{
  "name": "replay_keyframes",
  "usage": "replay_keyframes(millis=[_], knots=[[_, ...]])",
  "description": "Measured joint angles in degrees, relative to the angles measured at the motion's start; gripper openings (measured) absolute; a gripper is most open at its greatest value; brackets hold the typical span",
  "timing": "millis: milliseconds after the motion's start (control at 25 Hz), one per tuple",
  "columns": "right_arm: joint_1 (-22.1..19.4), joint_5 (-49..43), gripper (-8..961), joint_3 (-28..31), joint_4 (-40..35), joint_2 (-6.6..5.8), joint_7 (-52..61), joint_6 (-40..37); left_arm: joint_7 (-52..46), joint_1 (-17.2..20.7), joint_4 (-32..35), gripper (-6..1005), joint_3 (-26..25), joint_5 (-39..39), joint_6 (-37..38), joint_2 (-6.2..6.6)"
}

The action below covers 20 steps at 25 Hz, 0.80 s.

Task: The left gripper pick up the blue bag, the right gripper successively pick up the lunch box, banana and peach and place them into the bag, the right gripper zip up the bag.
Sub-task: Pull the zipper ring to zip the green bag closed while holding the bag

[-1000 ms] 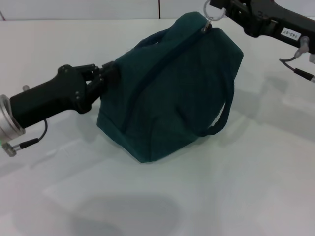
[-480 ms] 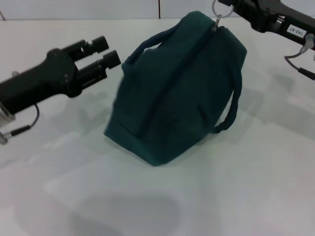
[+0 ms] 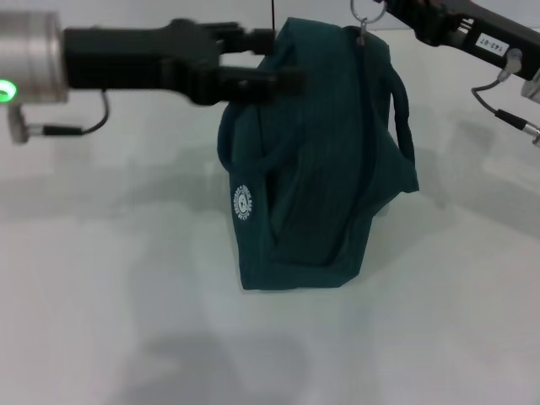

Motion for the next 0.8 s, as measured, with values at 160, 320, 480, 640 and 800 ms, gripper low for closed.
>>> replay_keyframes(millis=[160, 320, 480, 640, 800], knots=[[0.5, -0.24, 57, 0.04, 0.22, 0.33, -0.17, -0.18, -9.64, -1.63, 6.53, 847, 5.51, 0.11, -1.43, -0.04], [0.68, -0.3, 58, 0.03, 0.22, 0.47, -0.26, -0.06, -24.42, -1.94, 12.19, 848, 11.66, 3.93, -6.61, -0.03], [0.73, -0.33, 58, 0.02, 0.22, 0.46, -0.29, 0.02, -37.18, -1.77, 17.43, 843, 18.69, 11.4, -11.16, -0.09], [0.96, -0.37, 59, -0.09, 0.21, 0.52, -0.3, -0.21, -41.51, -2.42, 18.32, 843, 21.42, 15.7, -12.39, -0.09], [1.05, -0.44, 59, -0.18, 0.17, 0.74, -0.32, -0.62, -44.28, -2.63, 18.82, 842, 23.62, 18.95, -14.11, -0.13]])
